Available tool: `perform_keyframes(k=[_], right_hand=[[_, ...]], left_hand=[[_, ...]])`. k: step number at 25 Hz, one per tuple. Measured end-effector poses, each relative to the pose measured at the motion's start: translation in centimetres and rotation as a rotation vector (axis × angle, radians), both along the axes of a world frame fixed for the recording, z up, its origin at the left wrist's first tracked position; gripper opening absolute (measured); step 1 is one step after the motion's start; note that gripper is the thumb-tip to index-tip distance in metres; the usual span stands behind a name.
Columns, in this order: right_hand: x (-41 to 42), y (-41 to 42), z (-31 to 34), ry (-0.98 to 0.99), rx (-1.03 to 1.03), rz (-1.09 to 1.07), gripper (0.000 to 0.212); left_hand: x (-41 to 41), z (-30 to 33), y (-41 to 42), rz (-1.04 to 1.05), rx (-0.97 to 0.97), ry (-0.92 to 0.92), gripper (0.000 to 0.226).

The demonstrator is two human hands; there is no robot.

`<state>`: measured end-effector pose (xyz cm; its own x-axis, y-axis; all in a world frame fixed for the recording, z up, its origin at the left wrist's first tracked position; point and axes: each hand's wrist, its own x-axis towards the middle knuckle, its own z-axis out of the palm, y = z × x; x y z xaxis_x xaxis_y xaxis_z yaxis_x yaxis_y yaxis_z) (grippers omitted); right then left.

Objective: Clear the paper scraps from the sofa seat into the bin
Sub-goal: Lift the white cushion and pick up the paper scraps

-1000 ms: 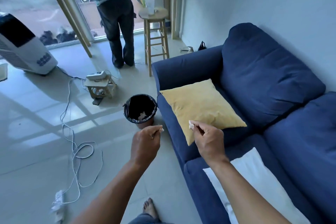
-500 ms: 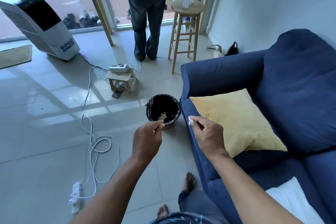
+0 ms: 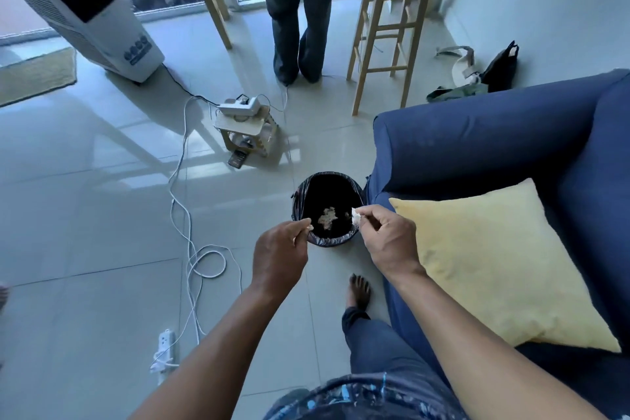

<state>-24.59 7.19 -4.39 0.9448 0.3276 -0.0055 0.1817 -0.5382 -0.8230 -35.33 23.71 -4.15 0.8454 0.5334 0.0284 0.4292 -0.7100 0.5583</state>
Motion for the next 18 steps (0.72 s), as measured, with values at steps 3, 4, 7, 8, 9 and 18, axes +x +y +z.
perform_keyframes(k=[3, 4, 7, 8, 9, 18], right_hand=[[5.1, 1.7, -2.0, 0.046, -0.06, 0.02, 0.009], [6.8, 2.3, -3.3, 0.064, -0.083, 0.026, 0.008], [10.3, 4.6, -7.9, 0.112, -0.145, 0.029, 0.008], [11.1, 5.3, -9.3, 0.127, -0.166, 0.021, 0.008], [12.0, 6.1, -11.1, 0.138, -0.188, 0.015, 0.008], [17.3, 13.5, -29.9, 0.384, -0.384, 0.012, 0.021]], left_hand=[[5.1, -1.9, 1.4, 0.039, -0.018, 0.04, 0.018], [6.8, -3.0, 1.8, 0.043, -0.027, 0.053, 0.019], [10.7, -6.9, 3.0, 0.059, -0.06, 0.098, 0.02], [11.4, -8.4, 3.3, 0.075, -0.076, 0.118, 0.02], [12.1, -10.2, 3.8, 0.095, -0.094, 0.141, 0.021], [16.4, -26.0, 8.2, 0.148, -0.178, 0.304, 0.024]])
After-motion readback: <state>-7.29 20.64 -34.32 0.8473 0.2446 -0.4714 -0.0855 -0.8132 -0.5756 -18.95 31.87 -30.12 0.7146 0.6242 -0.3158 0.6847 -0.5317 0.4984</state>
